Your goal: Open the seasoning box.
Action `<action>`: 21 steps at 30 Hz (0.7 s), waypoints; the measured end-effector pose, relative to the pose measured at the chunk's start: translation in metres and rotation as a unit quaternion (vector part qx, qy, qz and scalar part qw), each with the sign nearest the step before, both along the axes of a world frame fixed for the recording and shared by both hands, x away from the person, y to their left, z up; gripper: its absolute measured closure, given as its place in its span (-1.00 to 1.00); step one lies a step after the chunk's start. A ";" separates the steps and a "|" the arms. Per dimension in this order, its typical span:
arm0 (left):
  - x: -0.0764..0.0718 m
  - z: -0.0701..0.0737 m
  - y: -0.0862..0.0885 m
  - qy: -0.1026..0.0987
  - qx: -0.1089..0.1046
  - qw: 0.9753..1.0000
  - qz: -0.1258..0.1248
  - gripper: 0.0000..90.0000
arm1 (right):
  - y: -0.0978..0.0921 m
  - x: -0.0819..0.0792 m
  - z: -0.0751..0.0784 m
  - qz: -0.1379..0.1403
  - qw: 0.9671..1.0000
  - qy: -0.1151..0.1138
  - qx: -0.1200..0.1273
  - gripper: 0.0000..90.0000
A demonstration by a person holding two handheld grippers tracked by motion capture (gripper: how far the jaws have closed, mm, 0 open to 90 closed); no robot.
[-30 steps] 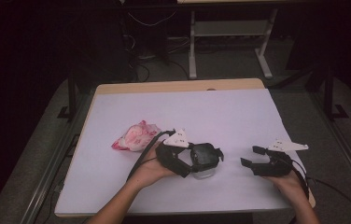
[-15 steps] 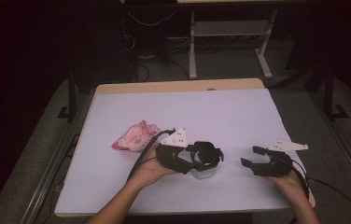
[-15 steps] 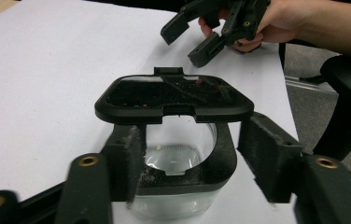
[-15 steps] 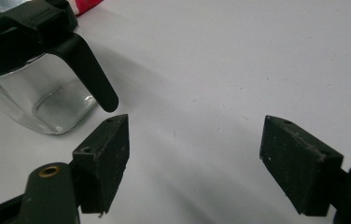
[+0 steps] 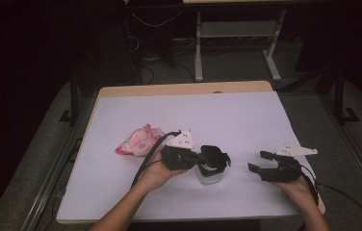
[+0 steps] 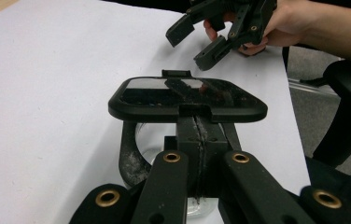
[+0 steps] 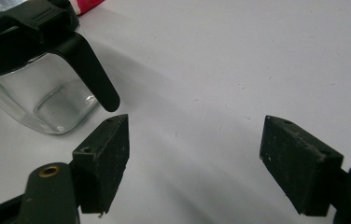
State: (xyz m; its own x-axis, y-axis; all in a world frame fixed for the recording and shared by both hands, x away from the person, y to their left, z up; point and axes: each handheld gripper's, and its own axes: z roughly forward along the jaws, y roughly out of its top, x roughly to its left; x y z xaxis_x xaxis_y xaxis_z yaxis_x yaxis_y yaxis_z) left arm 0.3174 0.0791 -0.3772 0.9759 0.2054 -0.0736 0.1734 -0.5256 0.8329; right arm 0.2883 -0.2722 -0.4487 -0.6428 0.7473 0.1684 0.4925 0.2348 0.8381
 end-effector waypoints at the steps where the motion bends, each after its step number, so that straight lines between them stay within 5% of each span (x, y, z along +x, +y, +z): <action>1: 0.001 0.001 0.000 0.001 -0.001 1.000 -0.001 0.99 | 0.000 0.000 0.000 0.000 1.000 0.000 0.000 -0.47; 21: 0.011 0.019 -0.015 0.011 -0.021 1.000 -0.018 1.00 | 0.000 -0.001 0.000 0.001 1.000 0.002 0.000 -0.47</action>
